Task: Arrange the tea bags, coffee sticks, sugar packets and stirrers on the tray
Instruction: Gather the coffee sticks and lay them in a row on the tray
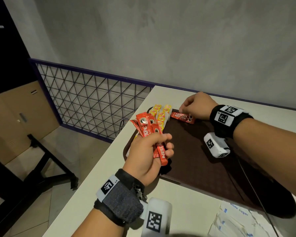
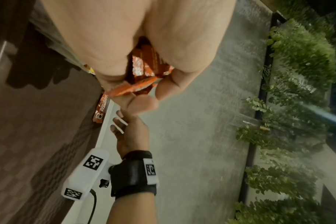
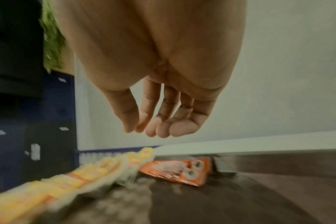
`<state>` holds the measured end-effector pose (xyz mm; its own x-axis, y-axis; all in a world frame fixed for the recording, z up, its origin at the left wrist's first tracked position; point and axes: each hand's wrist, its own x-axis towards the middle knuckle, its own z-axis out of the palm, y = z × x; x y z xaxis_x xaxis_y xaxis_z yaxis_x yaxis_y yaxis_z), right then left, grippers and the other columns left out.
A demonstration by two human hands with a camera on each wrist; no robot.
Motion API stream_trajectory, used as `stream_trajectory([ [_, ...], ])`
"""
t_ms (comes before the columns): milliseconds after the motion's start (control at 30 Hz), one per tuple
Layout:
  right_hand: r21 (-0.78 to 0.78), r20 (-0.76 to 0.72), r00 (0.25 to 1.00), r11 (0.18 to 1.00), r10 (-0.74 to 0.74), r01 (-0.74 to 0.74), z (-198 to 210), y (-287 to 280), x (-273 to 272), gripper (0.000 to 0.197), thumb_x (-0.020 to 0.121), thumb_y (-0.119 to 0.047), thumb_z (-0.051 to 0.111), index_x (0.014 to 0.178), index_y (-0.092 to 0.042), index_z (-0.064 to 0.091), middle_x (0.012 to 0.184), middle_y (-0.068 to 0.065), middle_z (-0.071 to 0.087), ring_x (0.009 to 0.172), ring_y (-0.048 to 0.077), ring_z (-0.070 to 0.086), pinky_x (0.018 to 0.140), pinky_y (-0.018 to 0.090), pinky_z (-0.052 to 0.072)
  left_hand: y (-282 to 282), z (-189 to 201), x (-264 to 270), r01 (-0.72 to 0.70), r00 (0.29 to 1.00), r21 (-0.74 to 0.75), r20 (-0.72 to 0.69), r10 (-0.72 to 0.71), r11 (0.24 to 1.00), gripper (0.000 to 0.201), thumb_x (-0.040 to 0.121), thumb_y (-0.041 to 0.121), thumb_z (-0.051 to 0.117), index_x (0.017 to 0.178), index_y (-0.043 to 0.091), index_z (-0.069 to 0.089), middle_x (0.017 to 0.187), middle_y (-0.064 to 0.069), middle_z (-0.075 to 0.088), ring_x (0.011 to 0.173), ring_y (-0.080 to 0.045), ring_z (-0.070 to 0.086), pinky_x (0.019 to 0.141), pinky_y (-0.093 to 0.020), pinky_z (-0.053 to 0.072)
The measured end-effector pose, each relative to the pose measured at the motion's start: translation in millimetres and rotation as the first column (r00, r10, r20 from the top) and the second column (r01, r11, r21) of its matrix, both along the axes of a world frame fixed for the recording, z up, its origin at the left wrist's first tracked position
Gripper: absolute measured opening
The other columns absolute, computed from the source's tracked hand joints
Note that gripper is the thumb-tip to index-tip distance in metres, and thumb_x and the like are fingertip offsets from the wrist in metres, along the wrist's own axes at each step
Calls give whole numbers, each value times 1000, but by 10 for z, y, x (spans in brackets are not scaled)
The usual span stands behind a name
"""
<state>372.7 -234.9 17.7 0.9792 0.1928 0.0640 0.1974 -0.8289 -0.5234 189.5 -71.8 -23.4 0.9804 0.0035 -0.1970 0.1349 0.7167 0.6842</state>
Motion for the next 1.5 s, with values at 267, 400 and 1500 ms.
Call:
stream_trajectory([
  [267, 331, -54, 947, 901, 316, -282, 553, 81, -1031, 16, 95, -29, 74, 102, -14, 77, 71, -7, 72, 60, 3, 62, 61, 23, 55, 26, 110, -101, 140, 990, -41, 11, -139, 989, 30, 101, 1, 40, 127, 0, 57, 116, -19, 74, 73, -28, 73, 42, -18, 49],
  [400, 338, -79, 935, 892, 345, -300, 573, -32, -1293, 19, 92, -21, 77, 109, -15, 73, 91, 7, 75, 63, 9, 69, 66, 29, 58, 13, 130, -142, 149, 988, 24, 24, -149, 989, 25, 101, 4, 48, 123, 1, 60, 115, -24, 73, 75, -30, 76, 39, -17, 47],
  [1500, 250, 58, 970, 938, 234, -241, 506, -170, -1716, 10, 88, -14, 74, 83, -21, 79, 85, -3, 78, 92, 18, 73, 87, 45, 61, -21, -33, -17, -76, 974, -44, 209, 84, 996, 49, 86, 18, 73, 127, -4, 57, 100, -13, 55, 66, -12, 53, 40, -14, 34],
])
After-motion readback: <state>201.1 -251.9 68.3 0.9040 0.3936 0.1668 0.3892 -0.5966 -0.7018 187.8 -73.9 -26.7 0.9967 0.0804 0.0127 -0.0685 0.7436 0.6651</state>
